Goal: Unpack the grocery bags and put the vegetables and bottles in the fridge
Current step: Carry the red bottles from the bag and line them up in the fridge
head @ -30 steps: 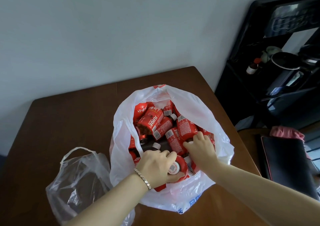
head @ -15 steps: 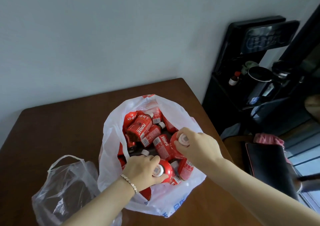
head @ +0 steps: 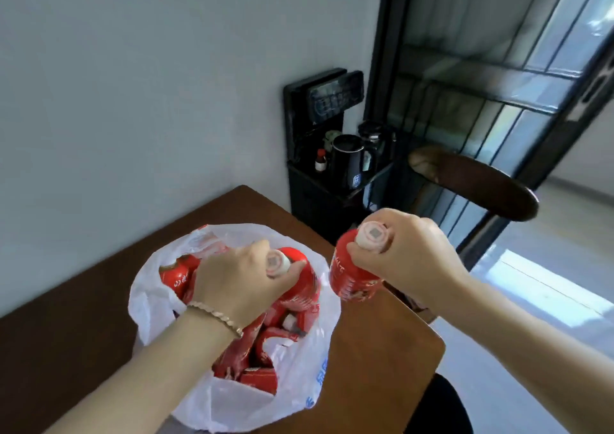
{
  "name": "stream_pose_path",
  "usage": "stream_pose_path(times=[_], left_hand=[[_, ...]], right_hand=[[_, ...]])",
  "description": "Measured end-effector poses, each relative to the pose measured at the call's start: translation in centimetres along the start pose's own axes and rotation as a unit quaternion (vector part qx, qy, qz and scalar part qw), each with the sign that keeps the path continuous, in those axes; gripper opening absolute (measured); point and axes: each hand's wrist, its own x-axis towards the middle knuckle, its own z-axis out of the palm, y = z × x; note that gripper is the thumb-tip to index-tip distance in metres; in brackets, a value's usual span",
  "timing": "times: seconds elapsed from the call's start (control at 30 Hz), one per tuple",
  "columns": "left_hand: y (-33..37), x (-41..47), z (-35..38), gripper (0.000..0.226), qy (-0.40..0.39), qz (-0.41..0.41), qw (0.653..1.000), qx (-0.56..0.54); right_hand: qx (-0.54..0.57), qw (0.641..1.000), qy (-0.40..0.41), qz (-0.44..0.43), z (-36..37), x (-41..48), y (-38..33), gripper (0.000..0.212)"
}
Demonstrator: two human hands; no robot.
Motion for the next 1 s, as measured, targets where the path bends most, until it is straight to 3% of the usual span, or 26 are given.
stream_pose_path(times=[0.07, 0.27, 0.37, 0.57, 0.67, 1.0], left_hand=[[2.7, 1.1, -1.4, 0.059, -0.034, 0.045, 0.998, -0.002], [15.1, 2.7, -3.2, 0.054, -0.032, 0.245, 0.968, -0.036], [23.2, 1.9, -3.6, 0.047, -0.022, 0.335, 0.939, -0.072], [42.3, -3.4, -4.4, 0.048, -0.021, 0.498, 0.860, -0.111], [52.4, -7.8, -5.9, 0.042, -0.023, 0.533, 0.834, -0.142], [83.5, -22.2, -12.4, 0.053, -0.057, 0.616, 0.741, -0.262]], right_hand=[[-0.008, 0.999, 0.021, 0.043, -2.3, -1.8, 1.2, 0.021], [-0.051, 0.972, 0.138, 0.183, -9.6, -10.1, 6.7, 0.020], [-0.098, 0.944, 0.195, 0.248, -13.6, -15.6, 10.6, 0.028], [-0.133, 0.866, 0.296, 0.380, -21.8, -29.8, 19.0, 0.017], [-0.141, 0.826, 0.346, 0.423, -26.2, -37.7, 23.0, 0.026], [-0.172, 0.718, 0.424, 0.524, -41.9, -60.3, 34.7, 0.012]])
